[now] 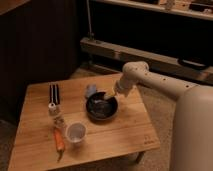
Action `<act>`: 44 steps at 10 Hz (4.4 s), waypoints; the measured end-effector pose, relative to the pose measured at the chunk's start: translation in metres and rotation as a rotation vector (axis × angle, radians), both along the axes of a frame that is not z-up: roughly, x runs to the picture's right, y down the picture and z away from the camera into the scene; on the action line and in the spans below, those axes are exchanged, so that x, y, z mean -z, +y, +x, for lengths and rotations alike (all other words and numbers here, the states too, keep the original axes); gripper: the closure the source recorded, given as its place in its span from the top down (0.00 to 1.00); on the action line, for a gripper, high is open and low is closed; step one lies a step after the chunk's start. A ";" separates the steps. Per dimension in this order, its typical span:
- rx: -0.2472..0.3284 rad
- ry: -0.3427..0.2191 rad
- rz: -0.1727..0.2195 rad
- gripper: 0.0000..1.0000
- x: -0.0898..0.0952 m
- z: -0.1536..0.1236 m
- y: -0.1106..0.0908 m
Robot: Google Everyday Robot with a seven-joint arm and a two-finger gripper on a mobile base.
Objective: Drag the ceramic bowl in a circle
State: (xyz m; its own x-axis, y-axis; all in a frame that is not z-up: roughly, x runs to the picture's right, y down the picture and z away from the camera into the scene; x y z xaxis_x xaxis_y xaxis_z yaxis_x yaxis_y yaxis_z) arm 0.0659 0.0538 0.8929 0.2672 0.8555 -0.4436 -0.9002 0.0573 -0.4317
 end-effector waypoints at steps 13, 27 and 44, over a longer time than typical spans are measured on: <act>0.141 -0.037 -0.050 0.00 -0.028 -0.051 0.019; 0.162 0.170 -0.034 0.00 -0.034 0.045 -0.013; 0.512 -0.032 0.080 0.00 0.075 -0.051 0.072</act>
State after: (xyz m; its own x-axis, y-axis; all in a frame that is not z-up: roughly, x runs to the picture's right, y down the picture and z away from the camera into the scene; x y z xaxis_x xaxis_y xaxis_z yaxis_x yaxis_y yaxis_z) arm 0.0146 0.1262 0.8179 0.6729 0.6424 -0.3668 -0.7345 0.5208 -0.4351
